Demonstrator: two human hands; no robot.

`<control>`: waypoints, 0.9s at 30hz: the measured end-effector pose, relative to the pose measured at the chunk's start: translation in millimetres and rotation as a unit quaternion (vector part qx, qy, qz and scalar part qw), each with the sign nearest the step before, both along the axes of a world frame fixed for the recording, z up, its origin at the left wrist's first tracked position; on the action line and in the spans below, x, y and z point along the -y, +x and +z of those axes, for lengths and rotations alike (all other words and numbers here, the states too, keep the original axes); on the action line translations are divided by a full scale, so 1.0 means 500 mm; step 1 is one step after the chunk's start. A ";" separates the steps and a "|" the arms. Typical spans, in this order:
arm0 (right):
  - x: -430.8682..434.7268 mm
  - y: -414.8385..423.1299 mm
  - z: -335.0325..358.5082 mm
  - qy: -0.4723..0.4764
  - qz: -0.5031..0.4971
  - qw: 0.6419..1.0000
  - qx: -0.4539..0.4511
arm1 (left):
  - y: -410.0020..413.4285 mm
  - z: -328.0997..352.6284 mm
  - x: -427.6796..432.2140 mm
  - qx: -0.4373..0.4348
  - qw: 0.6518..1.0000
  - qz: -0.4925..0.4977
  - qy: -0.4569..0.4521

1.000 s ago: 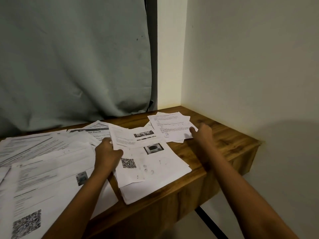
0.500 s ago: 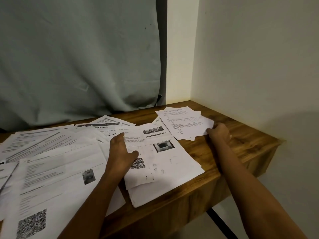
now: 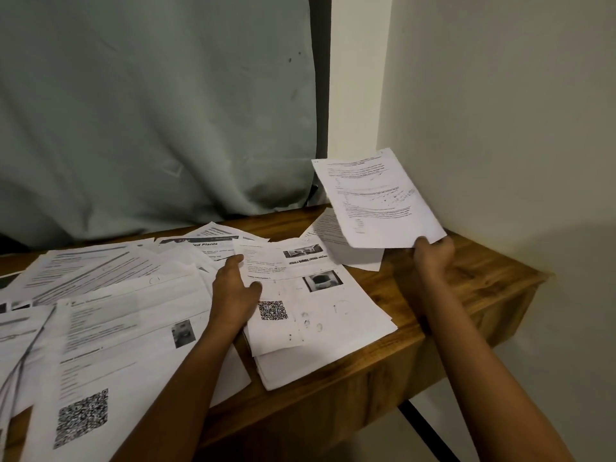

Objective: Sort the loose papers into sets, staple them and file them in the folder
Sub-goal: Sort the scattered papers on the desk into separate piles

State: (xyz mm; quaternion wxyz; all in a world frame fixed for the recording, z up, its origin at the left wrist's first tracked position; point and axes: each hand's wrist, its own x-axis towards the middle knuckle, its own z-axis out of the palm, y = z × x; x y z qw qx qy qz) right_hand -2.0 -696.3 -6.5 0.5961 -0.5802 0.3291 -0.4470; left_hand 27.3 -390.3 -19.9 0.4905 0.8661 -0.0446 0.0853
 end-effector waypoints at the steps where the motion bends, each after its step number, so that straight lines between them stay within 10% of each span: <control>1: -0.023 -0.009 0.000 -0.011 0.017 1.000 -0.020 | 0.000 0.001 0.000 -0.004 1.000 0.002 -0.012; 27: -0.239 -0.105 -0.083 -0.342 0.078 0.918 -0.186 | -0.025 0.010 0.009 0.055 0.993 0.007 -0.109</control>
